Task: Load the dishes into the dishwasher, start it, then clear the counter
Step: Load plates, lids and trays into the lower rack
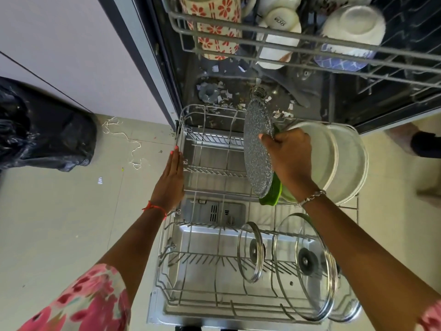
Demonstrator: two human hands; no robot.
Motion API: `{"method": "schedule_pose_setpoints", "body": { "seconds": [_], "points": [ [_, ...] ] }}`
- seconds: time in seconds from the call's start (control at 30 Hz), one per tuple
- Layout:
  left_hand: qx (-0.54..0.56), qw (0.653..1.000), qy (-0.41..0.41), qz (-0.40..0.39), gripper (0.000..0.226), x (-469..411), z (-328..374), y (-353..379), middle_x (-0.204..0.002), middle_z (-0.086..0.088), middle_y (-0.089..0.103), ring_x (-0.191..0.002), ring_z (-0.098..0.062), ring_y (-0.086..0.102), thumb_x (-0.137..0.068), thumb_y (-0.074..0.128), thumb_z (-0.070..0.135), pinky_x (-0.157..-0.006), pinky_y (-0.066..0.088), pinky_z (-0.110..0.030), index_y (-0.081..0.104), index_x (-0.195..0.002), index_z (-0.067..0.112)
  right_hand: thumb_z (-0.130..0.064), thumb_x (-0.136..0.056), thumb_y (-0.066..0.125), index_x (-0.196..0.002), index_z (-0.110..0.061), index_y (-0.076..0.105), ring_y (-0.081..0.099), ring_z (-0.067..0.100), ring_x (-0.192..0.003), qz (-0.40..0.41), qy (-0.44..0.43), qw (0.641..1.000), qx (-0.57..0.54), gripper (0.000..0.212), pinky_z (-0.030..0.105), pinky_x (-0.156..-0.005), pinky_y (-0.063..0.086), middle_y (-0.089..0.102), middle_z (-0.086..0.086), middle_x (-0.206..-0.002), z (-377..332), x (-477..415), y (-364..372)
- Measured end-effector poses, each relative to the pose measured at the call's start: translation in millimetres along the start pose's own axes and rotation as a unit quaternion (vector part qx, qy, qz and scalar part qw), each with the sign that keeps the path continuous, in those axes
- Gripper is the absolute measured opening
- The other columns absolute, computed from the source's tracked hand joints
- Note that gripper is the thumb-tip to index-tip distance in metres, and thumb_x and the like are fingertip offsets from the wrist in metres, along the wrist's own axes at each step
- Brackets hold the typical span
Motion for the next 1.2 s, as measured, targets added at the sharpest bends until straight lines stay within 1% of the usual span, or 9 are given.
{"method": "schedule_pose_setpoints", "body": {
  "seconds": [0.2,0.3,0.4,0.5,0.63,0.73,0.87,1.1,1.2],
  "points": [
    [-0.021,1.0,0.009,-0.012,0.087,-1.1,-4.2,9.7,-0.148,-0.013,-0.01,-0.137,-0.033,0.001,-0.07,0.046,-0.029,-0.072,0.054,-0.028,0.003,-0.141,-0.005,-0.026,-0.087,0.062,-0.046,-0.018,0.038,0.043,0.02,-0.063,0.008,-0.017,0.999,-0.031,0.048,0.027,-0.067,0.039,0.049,0.004,-0.064,-0.1,1.4,15.2],
    [-0.022,0.999,0.014,-0.019,0.092,0.2,-5.7,10.8,-0.149,-0.01,-0.013,-0.139,-0.038,0.01,-0.068,0.046,-0.031,-0.06,0.053,-0.025,-0.003,-0.139,0.0,-0.026,-0.088,0.061,-0.045,-0.024,0.031,0.041,0.02,-0.06,0.01,-0.031,0.999,-0.017,0.052,0.026,-0.066,0.038,0.047,0.003,-0.062,-2.8,6.2,15.5],
    [-0.025,0.999,0.02,-0.022,0.092,0.8,-7.0,10.3,-0.148,-0.011,-0.013,-0.137,-0.042,0.02,-0.068,0.047,-0.031,-0.053,0.054,-0.029,-0.002,-0.139,0.001,-0.025,-0.087,0.061,-0.041,-0.023,0.03,0.032,0.017,-0.043,0.024,-0.03,0.999,-0.017,0.056,0.024,-0.058,0.027,0.036,0.0,-0.045,-2.9,6.7,8.4],
    [-0.025,0.999,0.014,-0.024,0.09,1.1,-9.2,11.6,-0.149,-0.011,-0.013,-0.134,-0.044,0.028,-0.07,0.046,-0.03,-0.051,0.054,-0.03,0.002,-0.142,-0.002,-0.022,-0.087,0.062,-0.04,-0.02,0.032,0.029,0.008,-0.041,0.032,-0.039,0.999,-0.016,0.056,0.022,-0.056,0.021,0.032,-0.005,-0.041,-2.1,6.2,2.7],
    [-0.022,1.0,0.003,-0.017,0.088,2.4,-11.9,11.5,-0.153,-0.016,-0.005,-0.13,-0.042,0.037,-0.07,0.046,-0.029,-0.049,0.042,-0.017,0.006,-0.144,-0.005,-0.02,-0.087,0.063,-0.044,-0.015,0.043,0.036,0.018,-0.042,0.03,-0.053,0.998,-0.036,0.047,0.023,-0.054,0.03,0.038,-0.002,-0.043,-0.5,6.6,2.3],
    [-0.022,1.0,0.011,-0.012,0.086,2.4,-11.3,10.8,-0.152,-0.015,-0.005,-0.128,-0.044,0.039,-0.07,0.047,-0.03,-0.05,0.045,-0.02,0.009,-0.144,-0.007,-0.021,-0.087,0.063,-0.043,-0.016,0.039,0.033,0.013,-0.039,0.024,-0.05,0.997,-0.047,0.05,0.02,-0.047,0.026,0.035,-0.005,-0.041,4.0,5.1,9.8],
    [-0.024,1.0,0.014,-0.007,0.085,1.7,-11.7,9.9,-0.15,-0.011,-0.009,-0.129,-0.043,0.039,-0.071,0.046,-0.029,-0.05,0.043,-0.019,0.009,-0.144,-0.006,-0.022,-0.087,0.063,-0.042,-0.021,0.035,0.034,0.018,-0.04,0.018,-0.045,0.997,-0.055,0.052,0.025,-0.055,0.031,0.036,-0.004,-0.041,10.6,0.9,21.5],
    [-0.012,1.0,-0.004,-0.009,0.084,3.2,-10.2,10.0,-0.153,-0.012,-0.008,-0.117,-0.041,0.052,-0.074,0.044,-0.027,-0.051,0.052,-0.028,0.007,-0.145,-0.003,-0.016,-0.088,0.06,-0.052,0.004,0.054,0.049,0.025,-0.042,0.002,-0.028,0.998,-0.055,0.042,0.024,-0.046,0.039,0.048,0.006,-0.045,14.3,-14.4,37.4],
    [-0.011,1.0,-0.013,-0.015,0.083,2.6,-10.7,10.8,-0.153,-0.012,-0.009,-0.11,-0.04,0.057,-0.075,0.044,-0.026,-0.053,0.053,-0.032,0.005,-0.145,-0.002,-0.021,-0.09,0.059,-0.059,0.003,0.055,0.059,0.031,-0.055,-0.034,0.014,0.996,-0.083,0.04,0.034,-0.051,0.05,0.058,0.014,-0.057,22.7,-15.3,54.3]
  ]
}}
Point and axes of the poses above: each hand's wrist, its own x-axis away from the middle knuckle, its own y-axis out of the palm, z = x × y, the point moved 6 cm from there along -x, towards the middle knuckle
